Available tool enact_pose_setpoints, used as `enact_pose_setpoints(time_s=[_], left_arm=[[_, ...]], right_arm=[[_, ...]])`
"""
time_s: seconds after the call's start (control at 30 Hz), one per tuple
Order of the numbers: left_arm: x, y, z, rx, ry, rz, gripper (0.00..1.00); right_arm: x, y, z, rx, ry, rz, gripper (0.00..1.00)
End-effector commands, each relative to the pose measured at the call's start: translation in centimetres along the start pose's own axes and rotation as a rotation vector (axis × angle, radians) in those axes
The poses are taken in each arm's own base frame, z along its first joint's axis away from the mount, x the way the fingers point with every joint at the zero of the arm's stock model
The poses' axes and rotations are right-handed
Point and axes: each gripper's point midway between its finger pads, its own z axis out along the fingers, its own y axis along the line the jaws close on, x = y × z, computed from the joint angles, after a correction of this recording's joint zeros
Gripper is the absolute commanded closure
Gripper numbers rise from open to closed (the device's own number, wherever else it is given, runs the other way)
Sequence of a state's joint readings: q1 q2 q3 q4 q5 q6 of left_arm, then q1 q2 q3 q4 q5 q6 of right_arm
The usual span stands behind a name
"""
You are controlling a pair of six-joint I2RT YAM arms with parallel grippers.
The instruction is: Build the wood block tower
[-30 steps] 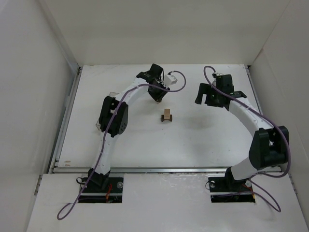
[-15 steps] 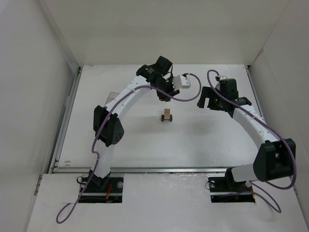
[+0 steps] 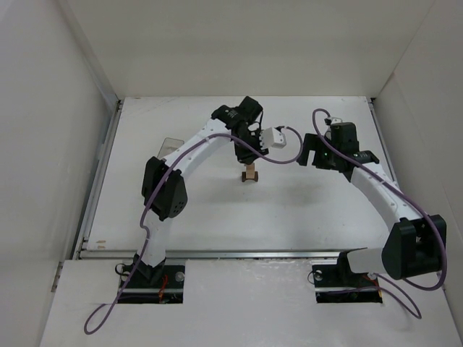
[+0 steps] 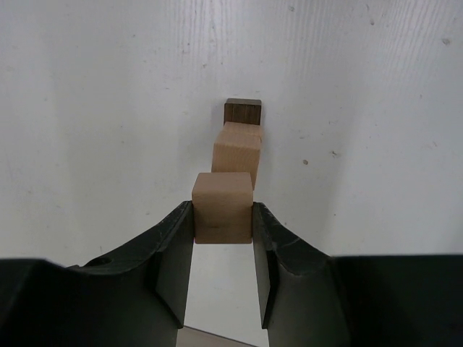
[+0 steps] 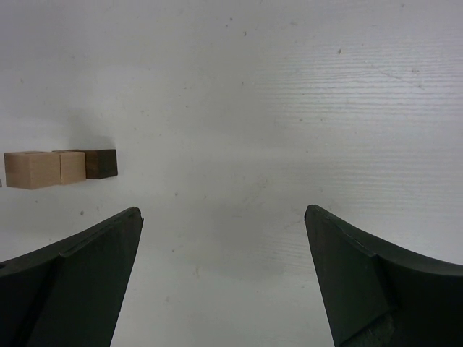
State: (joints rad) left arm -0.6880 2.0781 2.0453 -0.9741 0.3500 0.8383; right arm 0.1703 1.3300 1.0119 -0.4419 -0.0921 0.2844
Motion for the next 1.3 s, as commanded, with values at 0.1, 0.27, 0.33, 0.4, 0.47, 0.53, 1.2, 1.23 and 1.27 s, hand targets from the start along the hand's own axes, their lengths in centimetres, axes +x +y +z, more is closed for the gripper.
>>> enact_pose_setpoints(time_s=[0.1, 0.27, 0.33, 0.4, 0.47, 0.53, 1.2, 1.23, 1.27], left_arm=[[-1.2, -0.3, -1.1, -0.018, -0.057, 0.014, 1.0], [-1.8, -0.6, -0.9, -0.005, -0.094, 0.012, 1.0], [-1.7, -0.6, -0.6, -0.003, -0.092, 0.011, 1.0], [-1.5, -1.0, -0.4, 0.014, -0.092, 0.008, 1.0], [-1.4, -1.2, -0.1, 0.024, -0.098, 0.007, 1.0], [-1.2, -1.3, 0.1, 0.03, -0.091, 0.004, 1.0], [-0.8, -1.3, 0.7, 0.041, -0.08, 0.036, 1.0], [-0.8, -1.3, 0.7, 0.041, -0.08, 0.036, 1.0], [-0.5, -1.5, 0.9, 0.047, -0.074, 0.033, 1.0]], right_arm=[[-0.6, -0.2, -0.7, 0.006, -0.046, 0.006, 0.0], [-0.6, -0.2, -0.7, 0.006, -0.046, 0.006, 0.0], [-0.6, -0.2, -0.7, 0.006, -0.046, 0.006, 0.0], [-0.6, -0.2, -0.7, 0.006, -0.046, 0.006, 0.0], [-0.6, -0.2, -0.7, 0.006, -0.046, 0.006, 0.0], [-1.0, -0.1, -0.8, 0.003, -0.055, 0.005, 0.0], [-1.0, -0.3, -0.9, 0.015, -0.049, -0.003, 0.0], [-1.0, -0.3, -0.9, 0.015, -0.049, -0.003, 0.0], [-1.0, -0.3, -0.9, 0.015, -0.049, -0.003, 0.0]])
